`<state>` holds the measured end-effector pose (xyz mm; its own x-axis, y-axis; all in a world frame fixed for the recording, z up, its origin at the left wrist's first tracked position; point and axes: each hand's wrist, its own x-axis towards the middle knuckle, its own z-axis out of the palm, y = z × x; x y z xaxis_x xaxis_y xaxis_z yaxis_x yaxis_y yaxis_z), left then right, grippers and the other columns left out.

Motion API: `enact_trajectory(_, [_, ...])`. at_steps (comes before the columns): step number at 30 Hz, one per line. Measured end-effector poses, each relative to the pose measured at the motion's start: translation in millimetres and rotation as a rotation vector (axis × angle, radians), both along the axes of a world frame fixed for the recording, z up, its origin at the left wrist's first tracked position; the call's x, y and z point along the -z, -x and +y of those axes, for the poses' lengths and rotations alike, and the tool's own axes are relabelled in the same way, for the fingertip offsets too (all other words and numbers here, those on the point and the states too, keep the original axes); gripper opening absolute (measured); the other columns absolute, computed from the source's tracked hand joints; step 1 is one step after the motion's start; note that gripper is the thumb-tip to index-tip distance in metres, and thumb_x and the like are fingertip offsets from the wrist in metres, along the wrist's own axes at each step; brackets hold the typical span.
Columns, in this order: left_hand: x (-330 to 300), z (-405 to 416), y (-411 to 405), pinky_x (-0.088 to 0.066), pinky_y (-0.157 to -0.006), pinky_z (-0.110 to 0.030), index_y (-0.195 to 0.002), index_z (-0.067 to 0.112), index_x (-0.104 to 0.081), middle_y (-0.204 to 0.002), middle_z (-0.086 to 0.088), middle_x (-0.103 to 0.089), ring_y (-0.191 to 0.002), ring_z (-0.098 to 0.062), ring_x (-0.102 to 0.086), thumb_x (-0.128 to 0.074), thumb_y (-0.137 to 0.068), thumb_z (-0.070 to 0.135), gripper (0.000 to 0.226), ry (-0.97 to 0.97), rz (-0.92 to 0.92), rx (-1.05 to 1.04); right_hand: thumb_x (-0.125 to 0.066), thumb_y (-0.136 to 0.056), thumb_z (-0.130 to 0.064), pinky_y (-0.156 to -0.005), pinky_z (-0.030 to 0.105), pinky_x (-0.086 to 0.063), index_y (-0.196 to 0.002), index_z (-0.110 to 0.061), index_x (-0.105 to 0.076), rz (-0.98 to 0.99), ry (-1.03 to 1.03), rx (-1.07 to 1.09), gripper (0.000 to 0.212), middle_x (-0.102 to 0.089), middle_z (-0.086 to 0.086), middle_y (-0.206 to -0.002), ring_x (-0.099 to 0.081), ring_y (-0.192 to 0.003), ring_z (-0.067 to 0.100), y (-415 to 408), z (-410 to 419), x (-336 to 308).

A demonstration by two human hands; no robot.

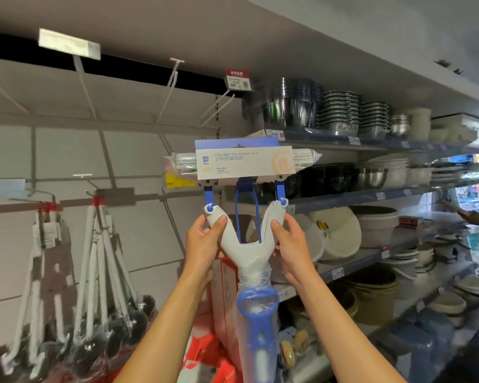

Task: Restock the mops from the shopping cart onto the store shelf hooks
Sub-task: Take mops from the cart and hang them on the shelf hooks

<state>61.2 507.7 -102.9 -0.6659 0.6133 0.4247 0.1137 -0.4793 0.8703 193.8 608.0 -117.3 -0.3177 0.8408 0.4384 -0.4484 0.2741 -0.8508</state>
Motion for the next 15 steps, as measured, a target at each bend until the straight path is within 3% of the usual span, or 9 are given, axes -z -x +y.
enact_trajectory(3, [-13.7, 22.0, -1.7, -0.056, -0.060, -0.037, -0.112, 0.018, -0.065, -0.096, -0.013, -0.076, -0.069, -0.019, -0.070, -0.064, -0.097, 0.022, 0.015, -0.022, -0.004, -0.024, -0.056, -0.101, -0.016, -0.086, 0.036, -0.059, -0.134, -0.020, -0.055, -0.025, -0.093, 0.010, 0.034, -0.070, 0.003, -0.117, -0.070, -0.101, 0.016, 2.3, 30.2, -16.7])
enact_trajectory(6, [-23.3, 41.0, -3.2, -0.054, -0.057, -0.033, -0.112, 0.014, -0.065, -0.094, -0.014, -0.076, -0.067, -0.017, -0.071, -0.063, -0.097, 0.020, 0.016, -0.038, 0.028, -0.051, -0.060, -0.099, -0.018, -0.097, 0.036, -0.053, -0.143, -0.024, -0.045, -0.027, -0.169, 0.038, 0.047, -0.063, -0.003, -0.127, -0.064, -0.111, 0.013, 6.5, 58.4, -36.6])
enact_trajectory(10, [-38.5, 59.6, 2.0, -0.060, -0.062, -0.034, -0.124, 0.017, -0.057, -0.087, 0.001, -0.076, -0.070, -0.011, -0.073, -0.064, -0.097, 0.017, 0.028, -0.089, 0.070, -0.117, -0.064, -0.097, -0.020, -0.088, 0.031, -0.056, -0.149, -0.022, -0.039, -0.043, -0.249, 0.043, 0.058, -0.061, 0.002, -0.130, -0.064, -0.110, 0.016, 18.6, 89.8, -52.5])
enact_trajectory(13, [-54.5, 67.0, 9.0, -0.060, -0.061, -0.029, -0.141, 0.036, -0.038, -0.086, 0.017, -0.073, -0.073, -0.002, -0.072, -0.065, -0.097, 0.014, 0.057, -0.136, 0.161, -0.154, -0.062, -0.098, -0.018, -0.087, 0.024, -0.054, -0.150, -0.020, -0.040, -0.016, -0.273, 0.018, 0.056, -0.061, 0.003, -0.134, -0.063, -0.114, 0.015, 32.1, 106.2, -59.3])
enact_trajectory(15, [-64.3, 73.6, 14.5, -0.060, -0.060, -0.029, -0.150, 0.033, -0.034, -0.093, 0.018, -0.072, -0.077, -0.004, -0.073, -0.066, -0.096, 0.014, 0.066, -0.155, 0.183, -0.151, -0.061, -0.098, -0.017, -0.087, 0.023, -0.054, -0.149, -0.020, -0.042, 0.016, -0.281, 0.004, 0.054, -0.061, 0.003, -0.133, -0.063, -0.113, 0.014, 41.6, 116.1, -66.6])
